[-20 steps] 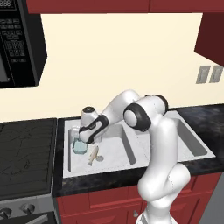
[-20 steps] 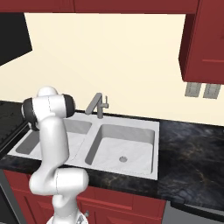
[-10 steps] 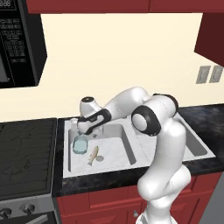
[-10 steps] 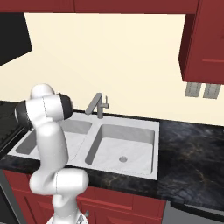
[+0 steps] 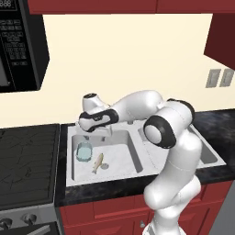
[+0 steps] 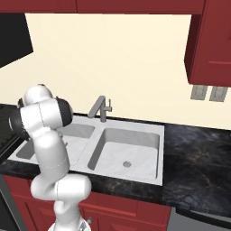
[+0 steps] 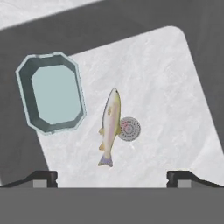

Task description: Pick the tupperware and cup and place them in the sink. Then turn on the water.

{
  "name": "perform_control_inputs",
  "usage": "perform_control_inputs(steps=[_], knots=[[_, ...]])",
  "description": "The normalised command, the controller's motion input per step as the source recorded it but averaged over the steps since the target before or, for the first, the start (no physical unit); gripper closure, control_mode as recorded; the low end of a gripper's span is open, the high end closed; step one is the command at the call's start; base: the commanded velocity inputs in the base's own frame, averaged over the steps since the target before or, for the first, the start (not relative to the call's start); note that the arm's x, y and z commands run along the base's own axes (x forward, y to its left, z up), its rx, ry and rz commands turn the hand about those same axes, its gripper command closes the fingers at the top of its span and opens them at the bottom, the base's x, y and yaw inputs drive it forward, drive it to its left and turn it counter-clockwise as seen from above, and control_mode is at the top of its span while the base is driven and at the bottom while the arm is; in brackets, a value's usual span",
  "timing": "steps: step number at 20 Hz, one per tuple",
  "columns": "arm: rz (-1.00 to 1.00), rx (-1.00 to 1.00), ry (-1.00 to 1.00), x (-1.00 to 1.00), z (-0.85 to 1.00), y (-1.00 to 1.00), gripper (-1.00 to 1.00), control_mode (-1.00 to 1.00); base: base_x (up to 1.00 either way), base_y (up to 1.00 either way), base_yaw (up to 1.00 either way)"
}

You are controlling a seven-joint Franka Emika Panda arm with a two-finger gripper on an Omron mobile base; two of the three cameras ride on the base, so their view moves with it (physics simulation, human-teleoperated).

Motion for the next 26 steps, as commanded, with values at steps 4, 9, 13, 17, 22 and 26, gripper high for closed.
perform_control_inputs(steps=[4,9,13,17,22,26], knots=[[0.0,0.0,0.24,-0.35,0.26,-0.38,-1.0,-1.0,0.0,0.0,0.0],[0.0,0.0,0.18,-0.44,0.11,-0.53,-1.0,-1.0,0.0,0.0,0.0],[0.0,0.0,0.02,-0.42,0.0,-0.28,-1.0,-1.0,0.0,0.0,0.0],[0.0,0.0,0.01,-0.42,0.05,-0.15,-1.0,-1.0,0.0,0.0,0.0],[0.01,0.0,0.06,-0.4,0.25,-0.17,-1.0,-1.0,0.0,0.0,0.0],[0.02,0.0,0.06,-0.4,0.3,-0.23,-1.0,-1.0,0.0,0.0,0.0]])
